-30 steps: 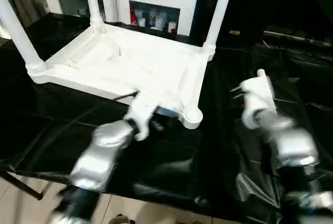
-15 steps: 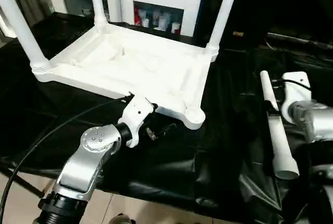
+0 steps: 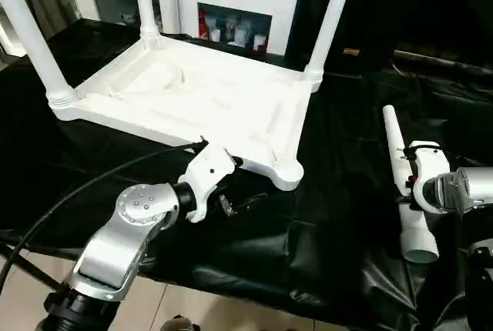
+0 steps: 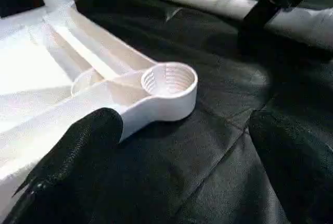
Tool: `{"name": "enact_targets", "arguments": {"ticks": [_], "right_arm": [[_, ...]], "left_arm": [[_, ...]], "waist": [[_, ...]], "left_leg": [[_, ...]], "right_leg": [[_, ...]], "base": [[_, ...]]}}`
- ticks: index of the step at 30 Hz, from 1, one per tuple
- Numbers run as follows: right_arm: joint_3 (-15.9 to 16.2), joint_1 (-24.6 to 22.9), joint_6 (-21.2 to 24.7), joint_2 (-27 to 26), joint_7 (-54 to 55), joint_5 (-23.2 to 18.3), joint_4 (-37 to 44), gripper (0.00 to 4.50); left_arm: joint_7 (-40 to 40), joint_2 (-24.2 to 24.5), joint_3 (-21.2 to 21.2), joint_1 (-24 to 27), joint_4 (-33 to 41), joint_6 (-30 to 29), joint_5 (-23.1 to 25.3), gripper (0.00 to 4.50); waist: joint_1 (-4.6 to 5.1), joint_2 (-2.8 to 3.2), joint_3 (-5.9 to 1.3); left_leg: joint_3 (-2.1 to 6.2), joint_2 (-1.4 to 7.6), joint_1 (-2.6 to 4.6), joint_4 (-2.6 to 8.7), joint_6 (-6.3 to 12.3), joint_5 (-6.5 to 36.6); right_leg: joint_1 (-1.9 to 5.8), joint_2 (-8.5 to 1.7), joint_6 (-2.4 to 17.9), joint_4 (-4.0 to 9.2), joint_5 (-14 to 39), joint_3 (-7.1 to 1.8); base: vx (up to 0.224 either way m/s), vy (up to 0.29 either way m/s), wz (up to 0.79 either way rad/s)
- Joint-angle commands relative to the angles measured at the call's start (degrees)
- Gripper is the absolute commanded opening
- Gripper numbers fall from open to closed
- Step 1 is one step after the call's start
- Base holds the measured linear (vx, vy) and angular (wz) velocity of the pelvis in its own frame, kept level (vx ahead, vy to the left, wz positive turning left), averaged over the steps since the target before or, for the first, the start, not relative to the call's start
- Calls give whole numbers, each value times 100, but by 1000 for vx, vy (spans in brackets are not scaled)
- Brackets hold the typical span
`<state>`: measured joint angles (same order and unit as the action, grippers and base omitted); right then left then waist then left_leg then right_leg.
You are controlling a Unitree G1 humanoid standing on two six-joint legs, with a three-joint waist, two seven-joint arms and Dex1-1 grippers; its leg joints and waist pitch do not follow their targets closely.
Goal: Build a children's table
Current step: Pick table leg
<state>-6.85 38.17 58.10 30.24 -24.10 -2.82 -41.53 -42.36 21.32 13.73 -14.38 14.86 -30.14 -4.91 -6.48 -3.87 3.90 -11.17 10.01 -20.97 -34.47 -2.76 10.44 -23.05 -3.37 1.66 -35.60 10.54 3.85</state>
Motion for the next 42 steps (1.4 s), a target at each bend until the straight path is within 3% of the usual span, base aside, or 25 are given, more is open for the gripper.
{"name": "enact_targets", "arguments": {"ticks": [1, 15, 18, 23, 27, 28, 29, 30, 31, 34, 35, 36, 38, 40, 41, 42], "right_arm": [[1, 47, 51, 111, -5, -50, -117, 374], [9, 36, -23, 96, -12, -30, -296, 281], [-57, 45, -49, 78, 68, -36, -357, 244], [-153, 13, -34, 25, 196, -58, -338, 198], [-324, -43, -80, -48, 363, -123, -283, 185], [-480, -50, -153, -88, 542, -169, -248, 185], [-480, -50, -153, -88, 542, -169, -248, 183], [-792, -51, -433, -158, 846, -293, -127, 182], [-820, -52, -465, -164, 872, -306, -116, 182], [-1612, -66, -1802, -362, 1327, -758, 71, 182], [-1871, -109, -2255, -482, 1201, -1003, 245, 182], [-1871, -109, -2255, -482, 1201, -1003, 245, 182], [-2059, -256, -2887, -779, 658, -1383, 799, 181], [-1853, -441, -3169, -1021, 0, -1567, 1450, 181], [-1388, -692, -3366, -1244, -868, -1772, 2224, 181], [-1205, -780, -3392, -1301, -1140, -1845, 2470, 181]], "left_arm": [[-54, 4, 75, -88, 109, -72, -53, 450], [-51, 47, 86, -168, 51, -123, -103, 450], [-95, 27, 25, -188, 71, -160, -224, 450], [314, -150, -207, -346, -101, -219, -139, 450], [664, -266, -312, -413, -236, -99, 19, 450], [835, -369, -397, -421, -305, 63, 17, 450], [835, -369, -397, -421, -305, 63, 17, 450], [1033, -548, -593, -462, -406, 227, -95, 450], [1045, -560, -607, -467, -412, 230, -104, 450], [1549, -929, -1004, -715, -606, 682, -205, 450], [1796, -1105, -1244, -913, -695, 498, -334, 450], [1796, -1105, -1244, -913, -695, 498, -334, 450], [2076, -1490, -1758, -1263, -796, -128, -888, 450], [2106, -1728, -1996, -1451, -859, -402, -1303, 450], [1898, -1825, -1997, -1575, -894, -641, -1619, 450], [1839, -1867, -1989, -1617, -905, -724, -1734, 450]], "waist": [[-15, -45, -386], [-21, -42, -398], [-28, -41, -396], [-18, -88, -391], [-27, -97, -401], [-34, -131, -405], [-38, -118, -404], [-37, -126, -406], [-44, -119, -412], [-45, -109, -416], [-47, -113, -415], [-38, -135, -417], [-35, -107, -424], [-32, -127, -422], [-29, -148, -429], [-63, -171, -439]], "left_leg": [[142, 308, 74, 363, -17, 834], [146, 306, 71, 358, -54, 869], [146, 303, 75, 356, -60, 874], [148, 302, 68, 353, -71, 923], [152, 298, 66, 347, -68, 855], [147, 297, 60, 344, -48, 823], [145, 294, 60, 343, -50, 808], [143, 294, 59, 345, -63, 819], [147, 293, 63, 343, -94, 828], [152, 291, 69, 343, -100, 940], [142, 282, 67, 334, -90, 988], [120, 283, 65, 332, -68, 1026], [140, 282, 48, 327, -1, 984], [138, 279, 16, 318, 129, 906], [157, 289, -5, 322, 237, 749], [145, 293, 4, 299, 375, 653]], "right_leg": [[276, -513, 884, 459, 1504, -309], [278, -508, 885, 448, 1457, -307], [273, -514, 886, 452, 1528, -306], [272, -506, 820, 459, 1622, -300], [269, -502, 760, 447, 1605, -297], [274, -506, 742, 448, 1565, -301], [268, -512, 742, 446, 1556, -305], [272, -514, 747, 454, 1561, -301], [268, -514, 740, 446, 1531, -294], [261, -520, 688, 449, 1548, -282], [250, -515, 664, 455, 1539, -281], [255, -519, 654, 459, 1518, -293], [278, -523, 695, 428, 1391, -283], [297, -525, 780, 431, 1244, -275], [312, -526, 806, 408, 1134, -274], [305, -530, 817, 400, 1016, -281]], "base": [[0, 0, 0], [0, 0, 0], [0, 0, 0], [0, 0, 0], [0, 0, 0], [0, 0, 0], [0, 0, 0], [0, 0, 0], [0, 0, 0], [0, 0, 0], [0, 0, 0], [0, 0, 0], [0, 0, 0], [0, 0, 0], [0, 0, 0], [0, 0, 0]]}}
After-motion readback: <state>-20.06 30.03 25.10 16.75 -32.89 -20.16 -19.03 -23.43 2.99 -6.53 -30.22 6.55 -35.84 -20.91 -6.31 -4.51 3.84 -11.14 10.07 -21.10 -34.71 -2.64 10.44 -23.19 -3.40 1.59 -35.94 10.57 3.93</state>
